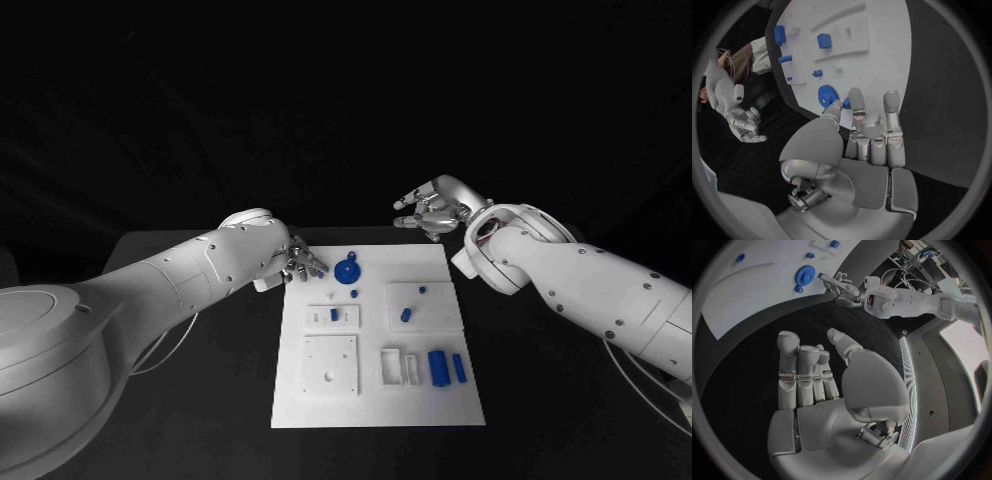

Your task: Assemble the parts on the task board

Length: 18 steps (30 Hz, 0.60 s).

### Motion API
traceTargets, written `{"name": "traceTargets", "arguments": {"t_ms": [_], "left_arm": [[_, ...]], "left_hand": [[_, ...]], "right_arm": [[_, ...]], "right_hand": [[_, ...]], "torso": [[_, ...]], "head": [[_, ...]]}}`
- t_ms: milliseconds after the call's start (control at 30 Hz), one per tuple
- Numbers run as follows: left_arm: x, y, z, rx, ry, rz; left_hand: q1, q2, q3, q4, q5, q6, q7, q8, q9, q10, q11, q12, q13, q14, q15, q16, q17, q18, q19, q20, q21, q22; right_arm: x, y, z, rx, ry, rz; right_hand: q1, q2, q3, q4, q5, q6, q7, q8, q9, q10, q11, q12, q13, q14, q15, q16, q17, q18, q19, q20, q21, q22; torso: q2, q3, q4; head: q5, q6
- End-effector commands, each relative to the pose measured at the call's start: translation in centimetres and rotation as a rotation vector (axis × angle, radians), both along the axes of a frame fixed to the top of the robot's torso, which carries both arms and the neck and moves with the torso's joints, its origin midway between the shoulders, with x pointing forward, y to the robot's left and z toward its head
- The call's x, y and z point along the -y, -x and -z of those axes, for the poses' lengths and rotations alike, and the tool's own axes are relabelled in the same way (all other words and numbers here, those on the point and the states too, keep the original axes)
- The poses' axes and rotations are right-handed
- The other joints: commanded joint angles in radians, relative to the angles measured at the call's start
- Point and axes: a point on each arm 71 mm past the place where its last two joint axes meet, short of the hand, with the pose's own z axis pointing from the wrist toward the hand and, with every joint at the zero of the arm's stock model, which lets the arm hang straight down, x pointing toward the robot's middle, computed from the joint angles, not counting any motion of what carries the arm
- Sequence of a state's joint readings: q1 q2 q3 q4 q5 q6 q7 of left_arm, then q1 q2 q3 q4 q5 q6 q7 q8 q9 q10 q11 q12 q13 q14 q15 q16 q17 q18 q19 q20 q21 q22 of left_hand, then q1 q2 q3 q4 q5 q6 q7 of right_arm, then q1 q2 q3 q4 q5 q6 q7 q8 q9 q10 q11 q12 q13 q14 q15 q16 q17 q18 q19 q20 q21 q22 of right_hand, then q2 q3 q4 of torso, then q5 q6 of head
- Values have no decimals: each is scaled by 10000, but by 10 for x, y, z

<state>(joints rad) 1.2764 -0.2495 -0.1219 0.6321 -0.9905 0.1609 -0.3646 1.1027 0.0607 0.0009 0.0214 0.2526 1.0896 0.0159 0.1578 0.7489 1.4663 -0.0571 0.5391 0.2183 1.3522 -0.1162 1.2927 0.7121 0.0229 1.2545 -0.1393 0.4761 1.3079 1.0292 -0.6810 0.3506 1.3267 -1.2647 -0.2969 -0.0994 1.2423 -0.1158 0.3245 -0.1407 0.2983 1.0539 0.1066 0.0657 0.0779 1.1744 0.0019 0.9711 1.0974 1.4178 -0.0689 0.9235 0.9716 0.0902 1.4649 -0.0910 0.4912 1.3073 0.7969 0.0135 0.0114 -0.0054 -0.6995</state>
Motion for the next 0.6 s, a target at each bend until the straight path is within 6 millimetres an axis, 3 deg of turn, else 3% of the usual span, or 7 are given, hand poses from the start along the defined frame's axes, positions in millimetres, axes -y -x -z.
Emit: {"name": "traceTargets", "arguments": {"t_ms": [33, 433, 600], "left_arm": [[4, 1, 0, -111, 183, 160], [1, -1, 2, -130, 204, 17], [1, 0, 2, -182, 251, 6]], "left_hand": [[88, 78, -10, -66, 21, -93, 9, -37, -13, 462, 47, -36, -10, -34, -22, -28, -16, -44, -56, 37, -9, 184], [194, 170, -43, -113, 28, -96, 1, -34, -22, 462, 43, -33, -2, -30, -25, -15, -4, -47, -52, 34, -12, 186], [355, 302, 66, -250, 307, -111, -11, -45, -38, 463, 37, -32, -2, -28, -30, -8, 4, -51, -54, 30, -12, 188]], "right_arm": [[-2, 0, 0, 35, 104, -90], [-3, 0, 0, 26, 104, -96], [-2, 0, 0, 19, 108, -95]], "right_hand": [[-63, -20, -6, 24, 60, 16, 5, -27, 4, -40, -8, 9, -7, -18, 4, -45, -3, 150, 481, 42, -24, 531], [-60, -23, 5, 23, 60, 22, 3, -27, 5, -39, -9, 11, -6, -17, 3, -43, 0, 150, 480, 42, -24, 531], [-60, -23, 13, 23, 62, 30, 2, -26, 7, -40, -10, 12, -6, -19, 3, -48, -3, 149, 480, 41, -17, 532]], "torso": [[-5, 3, 5], [6, 2, 6], [7, 2, 12]], "head": [[-9, 5], [-32, -10], [-47, -16]]}}
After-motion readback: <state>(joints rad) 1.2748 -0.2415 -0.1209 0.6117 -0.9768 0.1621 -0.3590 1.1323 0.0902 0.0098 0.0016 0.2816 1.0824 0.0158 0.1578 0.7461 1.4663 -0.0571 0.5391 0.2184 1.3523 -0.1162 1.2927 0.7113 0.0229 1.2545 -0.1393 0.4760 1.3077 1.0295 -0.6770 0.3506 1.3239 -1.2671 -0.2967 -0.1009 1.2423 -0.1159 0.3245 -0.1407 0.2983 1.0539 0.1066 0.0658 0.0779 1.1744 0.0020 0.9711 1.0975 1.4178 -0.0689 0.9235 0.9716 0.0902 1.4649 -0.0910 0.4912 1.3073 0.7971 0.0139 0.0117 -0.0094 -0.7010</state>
